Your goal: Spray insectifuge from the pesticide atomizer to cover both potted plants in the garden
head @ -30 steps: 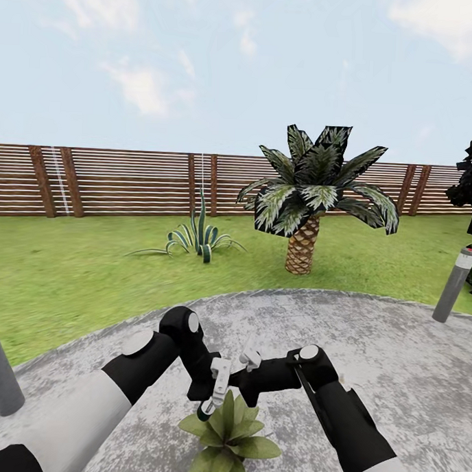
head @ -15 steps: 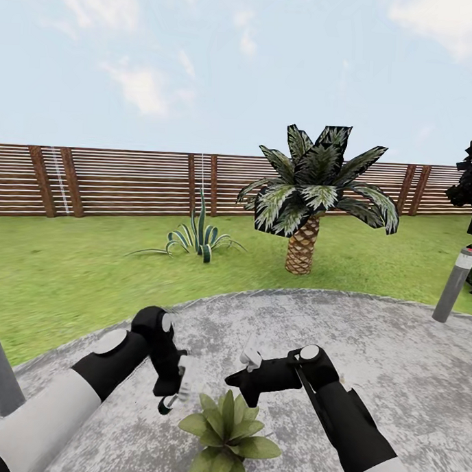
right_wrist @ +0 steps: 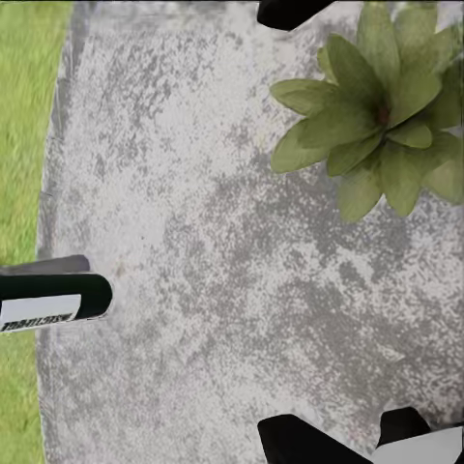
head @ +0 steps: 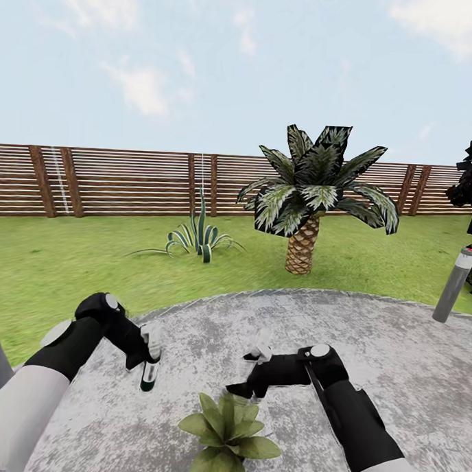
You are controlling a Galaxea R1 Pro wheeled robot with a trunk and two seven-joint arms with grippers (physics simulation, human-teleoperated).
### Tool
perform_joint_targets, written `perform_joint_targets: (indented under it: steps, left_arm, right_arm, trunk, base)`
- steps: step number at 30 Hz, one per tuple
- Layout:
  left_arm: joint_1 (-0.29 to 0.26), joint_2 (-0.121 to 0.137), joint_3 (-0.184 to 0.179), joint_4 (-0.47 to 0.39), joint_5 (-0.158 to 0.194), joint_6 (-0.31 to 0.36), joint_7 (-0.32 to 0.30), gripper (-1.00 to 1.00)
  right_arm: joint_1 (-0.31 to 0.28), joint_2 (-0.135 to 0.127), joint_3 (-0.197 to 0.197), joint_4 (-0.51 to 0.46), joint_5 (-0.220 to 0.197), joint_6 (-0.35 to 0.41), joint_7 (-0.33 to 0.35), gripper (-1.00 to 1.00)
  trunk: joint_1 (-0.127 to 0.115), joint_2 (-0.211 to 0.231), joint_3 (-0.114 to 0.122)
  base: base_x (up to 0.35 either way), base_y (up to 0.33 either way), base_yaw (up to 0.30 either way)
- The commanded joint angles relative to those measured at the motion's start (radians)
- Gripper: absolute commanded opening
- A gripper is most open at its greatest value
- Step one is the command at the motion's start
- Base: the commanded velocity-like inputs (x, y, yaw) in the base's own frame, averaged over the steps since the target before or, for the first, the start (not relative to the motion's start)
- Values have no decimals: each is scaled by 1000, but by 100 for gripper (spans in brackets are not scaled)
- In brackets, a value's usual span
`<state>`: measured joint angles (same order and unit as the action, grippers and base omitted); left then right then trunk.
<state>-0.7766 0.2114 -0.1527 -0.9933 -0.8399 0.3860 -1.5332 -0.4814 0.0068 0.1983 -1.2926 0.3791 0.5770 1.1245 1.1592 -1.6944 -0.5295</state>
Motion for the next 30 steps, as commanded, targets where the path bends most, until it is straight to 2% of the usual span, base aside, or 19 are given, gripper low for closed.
perform_joint_targets:
  steps: [1, 4, 7, 8, 9, 10, 12, 14, 15, 16, 17, 18, 19, 20, 22, 24, 26, 27, 30]
  left_arm:
    - [0, -4, 53, 2, -4, 10, 18, -100]
    - [0, -12, 208, 30, -3, 12, 106, -100]
    - [0, -25, 352, 49, -3, 14, 165, -100]
    - [0, -31, 395, 52, -3, 14, 173, -100]
    - [0, -33, 416, 52, -3, 14, 176, -100]
    - [0, -37, 456, 54, -3, 14, 180, -100]
    - [0, -42, 527, 55, -4, 15, 190, -100]
    - [0, -48, 577, 56, -4, 26, 210, -100]
    - [0, -50, 586, 56, -4, 33, 216, -100]
    - [0, -53, 602, 57, -4, 53, 231, -100]
    - [1, -56, 617, 57, -5, 93, 260, -100]
    - [1, -58, 623, 59, -5, 123, 282, -100]
    - [1, -60, 625, 61, -5, 138, 294, -100]
    - [1, -63, 629, 71, -5, 177, 327, -100]
    - [2, -68, 631, 86, -5, 205, 359, -100]
    - [1, -75, 632, 109, -5, 225, 418, -100]
    - [2, -80, 633, 127, -4, 232, 473, -100]
    - [2, -83, 634, 151, -4, 235, 524, -100]
    - [1, -86, 654, 188, -3, 236, 606, -100]
  right_arm:
    - [1, -1, -40, 0, 7, 7, -1, 100]
    - [8, -3, -184, 3, 7, 7, -12, 100]
    - [13, -4, -376, 4, 8, 6, -15, 100]
    - [15, -5, -443, 4, 12, 5, -16, 100]
    - [16, -5, -475, 4, 16, 4, -16, 100]
    - [17, -5, -539, 4, 28, 2, -16, 100]
    - [18, -5, -671, 4, 98, -3, -17, 100]
    - [19, -5, -790, 4, 191, -6, -18, 100]
    - [19, -5, -818, 4, 212, -7, -19, 100]
    - [19, -4, -874, 4, 249, -11, -20, 100]
    - [20, -4, -954, 5, 296, -30, -21, 100]
    - [20, -3, -1002, 6, 320, -52, -22, 100]
    - [19, -2, -1024, 6, 330, -66, -24, 100]
    - [19, 1, -1078, 9, 350, -111, -39, 100]
    - [20, 4, -1114, 21, 361, -153, -72, 100]
    - [19, 6, -1142, 86, 369, -191, -165, 100]
    - [19, 7, -1150, 162, 371, -203, -266, 100]
    - [18, 7, -1152, 244, 372, -207, -391, 100]
    - [18, 7, -1151, 351, 373, -210, -581, 100]
  trunk:
    - [0, -1, -1]
    - [0, -1, -1]
    - [0, -1, -1]
    - [0, -1, -1]
    - [0, -1, -1]
    - [0, -1, -1]
    - [0, -1, -1]
    - [0, -1, -1]
    - [0, -1, -1]
    - [0, -1, -1]
    - [0, -1, -1]
    - [0, -1, -1]
    - [0, -1, -1]
    - [0, -1, -1]
    - [0, -1, -1]
    - [0, -1, -1]
    - [0, -1, -1]
    - [0, -1, -1]
    - [0, -1, -1]
  base:
    - [0, 0, 0]
    - [0, 0, 0]
    - [0, 0, 0]
    - [0, 0, 0]
    - [0, 0, 0]
    - [0, 0, 0]
    - [0, 0, 0]
    - [0, 0, 0]
    - [0, 0, 0]
    - [0, 0, 0]
    - [0, 0, 0]
    - [0, 0, 0]
    - [0, 0, 0]
    - [0, 0, 0]
    - [0, 0, 0]
    - [0, 0, 0]
    - [0, 0, 0]
    - [0, 0, 0]
    - [0, 0, 0]
